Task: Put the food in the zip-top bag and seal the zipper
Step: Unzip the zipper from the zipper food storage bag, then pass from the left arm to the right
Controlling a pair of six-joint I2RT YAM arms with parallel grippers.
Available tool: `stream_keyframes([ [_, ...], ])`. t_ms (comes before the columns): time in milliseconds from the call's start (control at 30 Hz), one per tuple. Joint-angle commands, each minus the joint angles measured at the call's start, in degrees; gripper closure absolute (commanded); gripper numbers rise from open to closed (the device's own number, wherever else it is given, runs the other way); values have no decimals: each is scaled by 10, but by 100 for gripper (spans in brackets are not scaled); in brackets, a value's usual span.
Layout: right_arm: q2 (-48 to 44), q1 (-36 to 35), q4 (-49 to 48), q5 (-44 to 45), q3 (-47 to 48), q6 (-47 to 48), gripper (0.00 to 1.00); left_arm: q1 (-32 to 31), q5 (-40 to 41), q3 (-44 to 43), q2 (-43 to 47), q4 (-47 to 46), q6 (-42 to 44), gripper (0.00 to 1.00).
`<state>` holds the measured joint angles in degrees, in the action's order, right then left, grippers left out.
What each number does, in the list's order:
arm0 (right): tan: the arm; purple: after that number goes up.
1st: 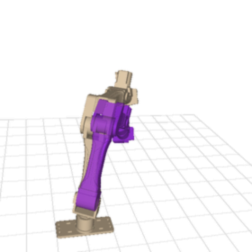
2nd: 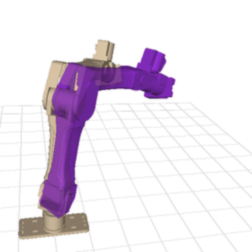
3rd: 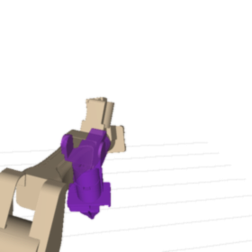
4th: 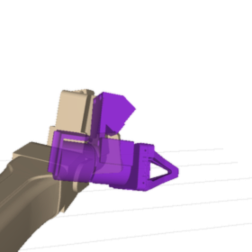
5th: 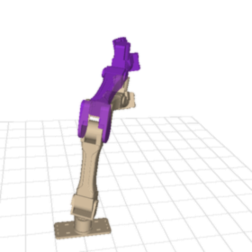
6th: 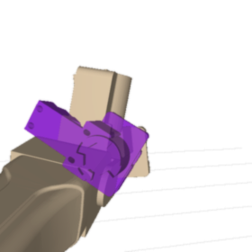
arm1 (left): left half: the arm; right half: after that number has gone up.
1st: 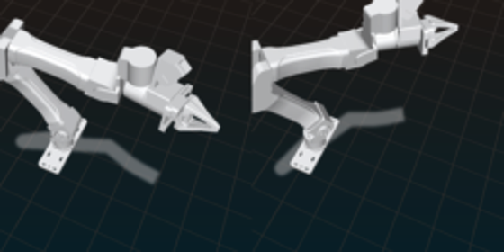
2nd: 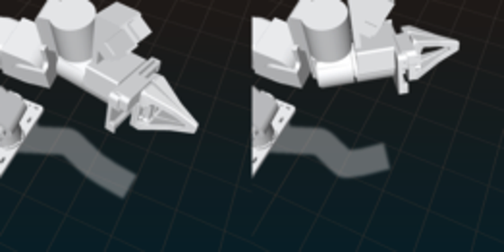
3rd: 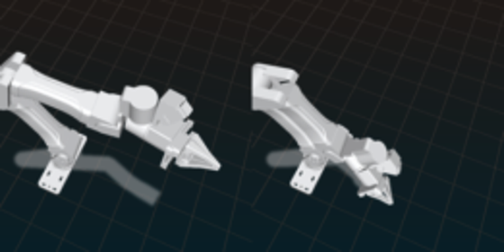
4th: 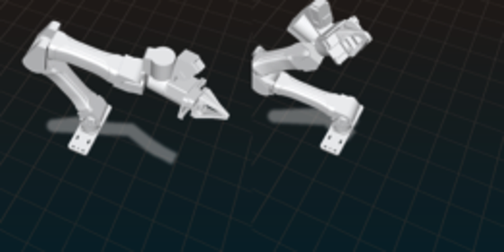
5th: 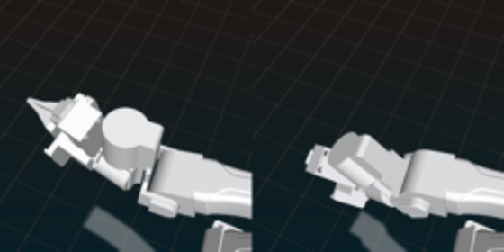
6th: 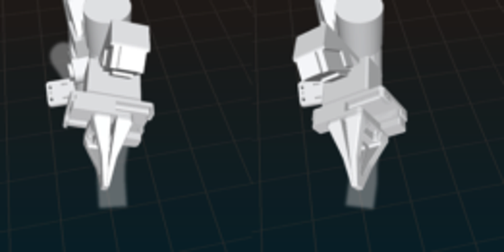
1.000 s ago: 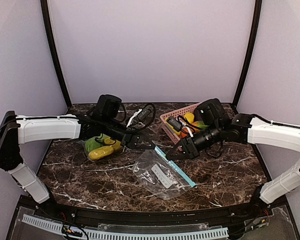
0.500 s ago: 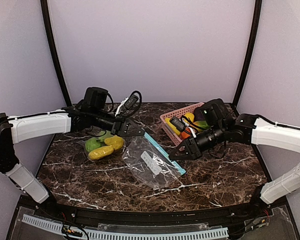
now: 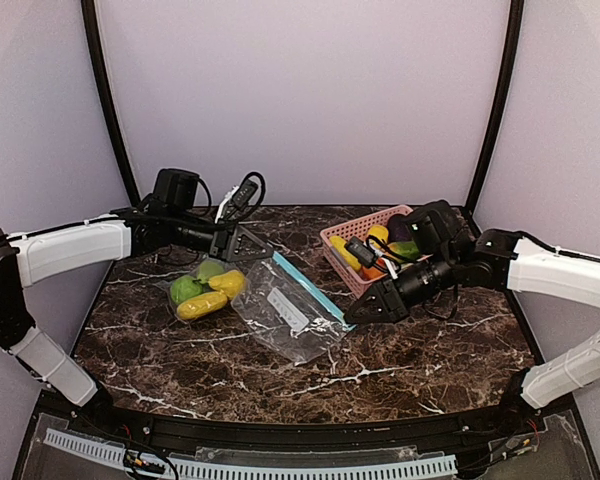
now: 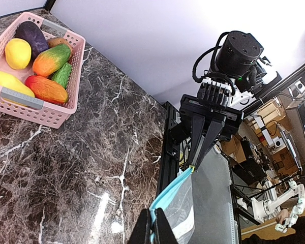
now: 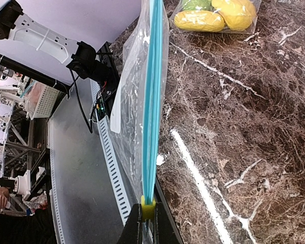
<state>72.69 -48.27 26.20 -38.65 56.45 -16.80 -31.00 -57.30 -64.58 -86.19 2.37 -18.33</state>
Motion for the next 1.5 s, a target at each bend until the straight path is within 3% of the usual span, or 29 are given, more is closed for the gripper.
stream_keyframes([
  [0, -9, 1, 63, -8, -14, -2, 100, 21, 22, -12, 25, 8, 18, 99],
  [233, -11, 3, 76, -12, -8, 8, 100, 21, 20, -13, 24, 24, 51, 99],
  [333, -13, 4, 78, -10, -1, 11, 99, 20, -26, -6, 28, 2, 57, 99],
  [433, -17, 4, 73, -2, 14, 12, 66, 5, -66, 3, 42, -8, 87, 99],
  [500, -23, 4, 53, 8, 23, 6, 50, -10, -86, 8, 54, -4, 109, 99],
  [633, -40, 0, -20, 38, 25, -13, 41, -41, -112, -4, 54, 43, 156, 99],
  [800, -36, -19, -90, 98, 16, -5, 44, -79, -128, -21, 42, 104, 214, 99],
  [1200, 16, -55, -92, 32, 28, 17, 50, -96, -134, -27, 35, 118, 220, 99],
  [1467, 22, -60, -92, 38, 23, 17, 57, -97, -136, -27, 36, 119, 221, 99],
])
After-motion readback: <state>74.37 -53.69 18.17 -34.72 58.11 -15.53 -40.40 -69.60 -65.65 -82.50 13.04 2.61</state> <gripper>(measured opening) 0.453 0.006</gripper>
